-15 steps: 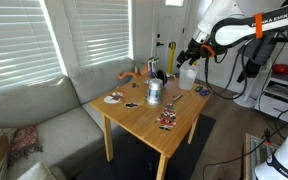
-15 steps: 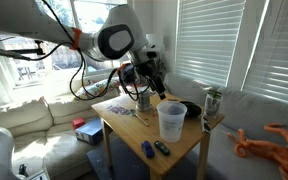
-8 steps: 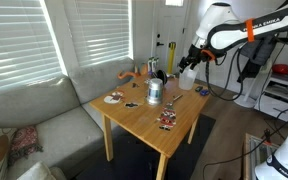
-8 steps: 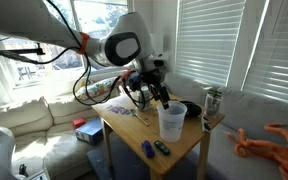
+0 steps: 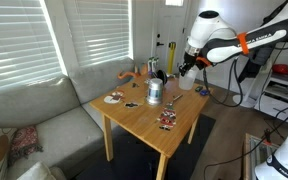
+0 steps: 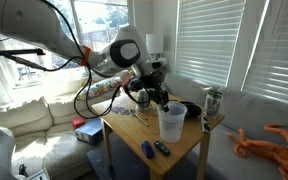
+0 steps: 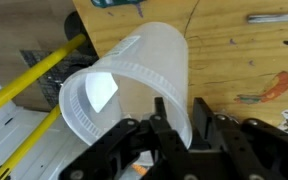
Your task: Put the silver cup upside down, then put the clear cup upside down on the silver cup
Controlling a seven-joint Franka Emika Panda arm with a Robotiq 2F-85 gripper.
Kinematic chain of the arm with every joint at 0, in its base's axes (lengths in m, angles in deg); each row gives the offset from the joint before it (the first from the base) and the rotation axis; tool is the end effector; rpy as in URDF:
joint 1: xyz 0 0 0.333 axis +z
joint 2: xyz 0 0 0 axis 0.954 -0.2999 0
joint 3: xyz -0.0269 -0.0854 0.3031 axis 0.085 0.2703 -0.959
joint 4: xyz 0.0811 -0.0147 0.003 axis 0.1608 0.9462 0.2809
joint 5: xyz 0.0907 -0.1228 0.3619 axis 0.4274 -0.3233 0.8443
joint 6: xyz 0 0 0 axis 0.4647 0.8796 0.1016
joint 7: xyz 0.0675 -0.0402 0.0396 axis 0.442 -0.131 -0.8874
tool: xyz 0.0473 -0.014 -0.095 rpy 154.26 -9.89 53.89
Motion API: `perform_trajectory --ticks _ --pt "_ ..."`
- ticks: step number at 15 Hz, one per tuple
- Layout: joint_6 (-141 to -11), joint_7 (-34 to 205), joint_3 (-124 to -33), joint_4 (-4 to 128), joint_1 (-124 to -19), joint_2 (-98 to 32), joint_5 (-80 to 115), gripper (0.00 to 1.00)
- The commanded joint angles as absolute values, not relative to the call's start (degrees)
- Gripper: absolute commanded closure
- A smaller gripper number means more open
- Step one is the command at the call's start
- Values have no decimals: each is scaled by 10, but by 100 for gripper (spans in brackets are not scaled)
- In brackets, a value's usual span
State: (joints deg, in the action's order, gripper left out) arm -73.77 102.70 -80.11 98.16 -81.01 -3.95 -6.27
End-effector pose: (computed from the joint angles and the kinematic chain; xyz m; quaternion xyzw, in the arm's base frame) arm 0.4976 -0.1052 0.4873 0.9615 -0.1449 0.1560 0.1738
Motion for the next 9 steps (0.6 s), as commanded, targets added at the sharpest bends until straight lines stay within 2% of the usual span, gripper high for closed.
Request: perform_trajectory --ticks 1,3,9 --pt "-730 1062 -824 974 -823 -44 -156 95" --pt "-732 1078 -827 976 -821 -43 -201 100" --pt "-729 1096 -829 980 -808 -49 -292 99"
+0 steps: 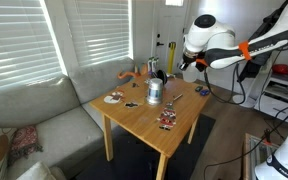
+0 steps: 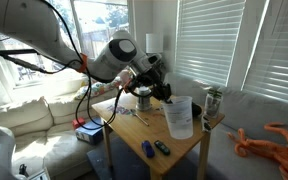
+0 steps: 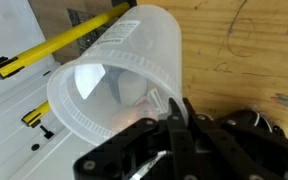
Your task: Put the silver cup upside down, then put the clear cup upside down on the silver cup
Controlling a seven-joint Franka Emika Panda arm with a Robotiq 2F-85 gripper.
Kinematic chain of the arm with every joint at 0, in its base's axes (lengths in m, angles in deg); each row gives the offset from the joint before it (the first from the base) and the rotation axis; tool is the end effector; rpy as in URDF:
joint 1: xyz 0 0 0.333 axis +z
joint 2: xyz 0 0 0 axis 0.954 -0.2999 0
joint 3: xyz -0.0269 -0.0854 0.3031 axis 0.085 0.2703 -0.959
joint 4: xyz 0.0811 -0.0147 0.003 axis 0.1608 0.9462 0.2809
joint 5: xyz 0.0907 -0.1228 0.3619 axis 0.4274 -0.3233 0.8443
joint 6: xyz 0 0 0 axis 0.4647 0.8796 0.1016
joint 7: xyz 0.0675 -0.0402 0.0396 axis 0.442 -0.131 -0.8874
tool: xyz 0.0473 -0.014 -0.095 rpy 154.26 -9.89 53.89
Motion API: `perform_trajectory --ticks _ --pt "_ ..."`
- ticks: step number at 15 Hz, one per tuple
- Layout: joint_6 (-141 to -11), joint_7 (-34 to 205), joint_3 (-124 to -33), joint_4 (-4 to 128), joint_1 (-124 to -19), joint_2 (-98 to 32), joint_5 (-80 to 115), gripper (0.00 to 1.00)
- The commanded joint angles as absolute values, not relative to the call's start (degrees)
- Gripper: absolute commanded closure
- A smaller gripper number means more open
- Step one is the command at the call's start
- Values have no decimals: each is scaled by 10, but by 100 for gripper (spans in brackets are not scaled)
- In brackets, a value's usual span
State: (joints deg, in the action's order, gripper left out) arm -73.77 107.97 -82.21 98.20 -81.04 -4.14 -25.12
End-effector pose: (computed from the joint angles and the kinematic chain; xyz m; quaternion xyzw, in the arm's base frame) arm 0.5024 -0.0917 0.4888 0.9358 -0.0713 0.1784 0.2955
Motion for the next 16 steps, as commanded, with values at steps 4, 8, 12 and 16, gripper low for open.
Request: perform_trajectory --ticks 4,8,12,16 --pt "-735 1100 -828 986 -798 -63 -311 99" --pt "-738 1104 -827 989 -787 -77 -318 70" --pt "-740 1093 -823 984 -769 -83 -232 53" --pt "-748 1090 -826 980 -761 -82 -158 26"
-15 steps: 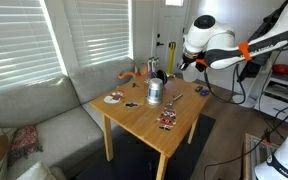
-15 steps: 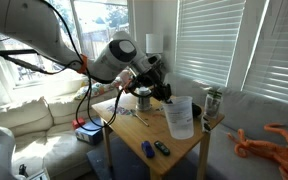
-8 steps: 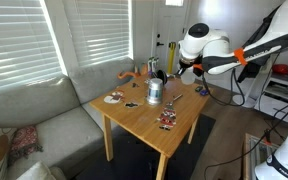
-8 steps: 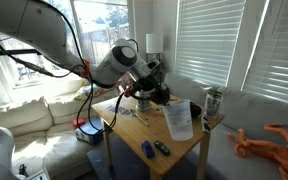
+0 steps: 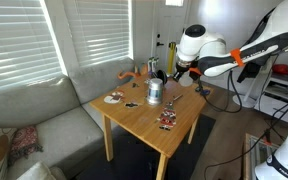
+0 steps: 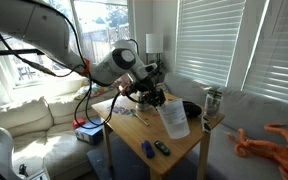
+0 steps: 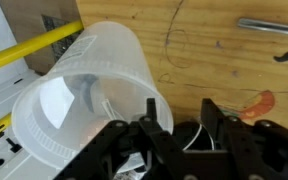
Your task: Put the silver cup upside down, then put the clear cup upside down on the silver cup
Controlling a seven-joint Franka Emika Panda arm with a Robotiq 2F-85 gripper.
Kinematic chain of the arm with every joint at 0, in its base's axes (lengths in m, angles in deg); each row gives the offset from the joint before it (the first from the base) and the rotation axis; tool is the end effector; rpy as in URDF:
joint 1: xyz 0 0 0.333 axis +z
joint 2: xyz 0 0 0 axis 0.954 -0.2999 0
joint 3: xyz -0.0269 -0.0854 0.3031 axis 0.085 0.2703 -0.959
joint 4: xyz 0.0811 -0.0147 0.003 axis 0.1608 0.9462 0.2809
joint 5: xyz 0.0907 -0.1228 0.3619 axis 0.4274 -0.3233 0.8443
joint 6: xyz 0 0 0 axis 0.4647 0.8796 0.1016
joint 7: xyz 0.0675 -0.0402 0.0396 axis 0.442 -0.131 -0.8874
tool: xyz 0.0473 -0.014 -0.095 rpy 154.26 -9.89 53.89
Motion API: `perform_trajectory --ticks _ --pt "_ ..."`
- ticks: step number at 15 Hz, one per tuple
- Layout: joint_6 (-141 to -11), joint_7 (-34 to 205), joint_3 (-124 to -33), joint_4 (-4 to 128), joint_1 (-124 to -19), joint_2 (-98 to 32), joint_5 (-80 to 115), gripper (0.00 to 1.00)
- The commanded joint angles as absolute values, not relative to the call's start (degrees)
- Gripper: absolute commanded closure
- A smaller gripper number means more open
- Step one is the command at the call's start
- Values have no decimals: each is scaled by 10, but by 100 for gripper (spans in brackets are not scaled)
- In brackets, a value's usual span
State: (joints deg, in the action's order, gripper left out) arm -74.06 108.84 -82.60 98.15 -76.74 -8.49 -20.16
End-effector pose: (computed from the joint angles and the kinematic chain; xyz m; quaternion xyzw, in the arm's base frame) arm 0.5186 -0.0492 0.4494 0.9534 -0.0565 0.1543 0.2530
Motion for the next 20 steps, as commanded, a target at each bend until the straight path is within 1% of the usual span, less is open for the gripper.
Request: perform_trajectory --ticks 1,2,3,5,15,20 --pt "-751 1086 -826 981 -759 -81 -143 18" --pt "-750 1086 -827 981 -758 -82 -129 12" --pt "-750 1088 -828 981 -758 -83 -118 4" --pt "-748 1093 -828 980 -759 -84 -96 0" --pt "-744 1114 -830 974 -760 -83 2 0" --pt "-715 1207 -830 936 -774 -60 32 0"
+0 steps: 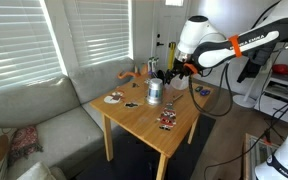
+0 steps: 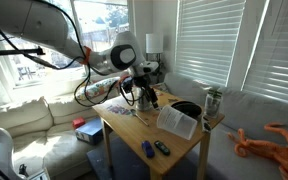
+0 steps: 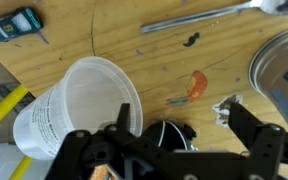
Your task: Put the silver cup upside down, then put the clear cup upside down on the silver cup
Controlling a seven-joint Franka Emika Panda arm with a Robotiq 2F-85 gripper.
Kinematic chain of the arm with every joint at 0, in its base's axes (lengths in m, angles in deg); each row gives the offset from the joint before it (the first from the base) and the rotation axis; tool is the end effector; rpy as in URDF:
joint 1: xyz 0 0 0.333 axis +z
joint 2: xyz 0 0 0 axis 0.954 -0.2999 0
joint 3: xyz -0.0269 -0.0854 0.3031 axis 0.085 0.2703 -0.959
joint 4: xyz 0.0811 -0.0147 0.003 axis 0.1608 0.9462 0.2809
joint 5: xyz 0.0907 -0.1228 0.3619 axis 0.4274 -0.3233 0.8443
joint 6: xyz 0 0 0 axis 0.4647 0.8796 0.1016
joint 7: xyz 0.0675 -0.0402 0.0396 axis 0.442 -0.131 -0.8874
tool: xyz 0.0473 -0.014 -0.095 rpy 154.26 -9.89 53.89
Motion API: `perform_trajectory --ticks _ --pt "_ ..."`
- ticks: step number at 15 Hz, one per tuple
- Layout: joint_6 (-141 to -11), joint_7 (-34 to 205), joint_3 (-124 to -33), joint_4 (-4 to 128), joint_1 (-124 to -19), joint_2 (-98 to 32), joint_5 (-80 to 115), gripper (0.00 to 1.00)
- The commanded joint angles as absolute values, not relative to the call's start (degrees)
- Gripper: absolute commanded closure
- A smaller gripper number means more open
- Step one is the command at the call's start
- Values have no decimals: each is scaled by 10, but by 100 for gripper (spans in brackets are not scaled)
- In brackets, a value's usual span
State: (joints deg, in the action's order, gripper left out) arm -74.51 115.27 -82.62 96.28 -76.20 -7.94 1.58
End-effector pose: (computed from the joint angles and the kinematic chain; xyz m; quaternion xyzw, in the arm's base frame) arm 0.5236 -0.0380 0.4681 0.9562 -0.2260 0.1596 0.0957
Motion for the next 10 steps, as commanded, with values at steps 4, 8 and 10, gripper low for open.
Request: perform_trajectory --ticks 4,8,10 --pt "-679 1284 -820 906 -804 -40 13 0" --pt "-650 1351 -805 907 -845 -37 -8 0" --pt "-648 1356 -791 915 -857 -41 2 0"
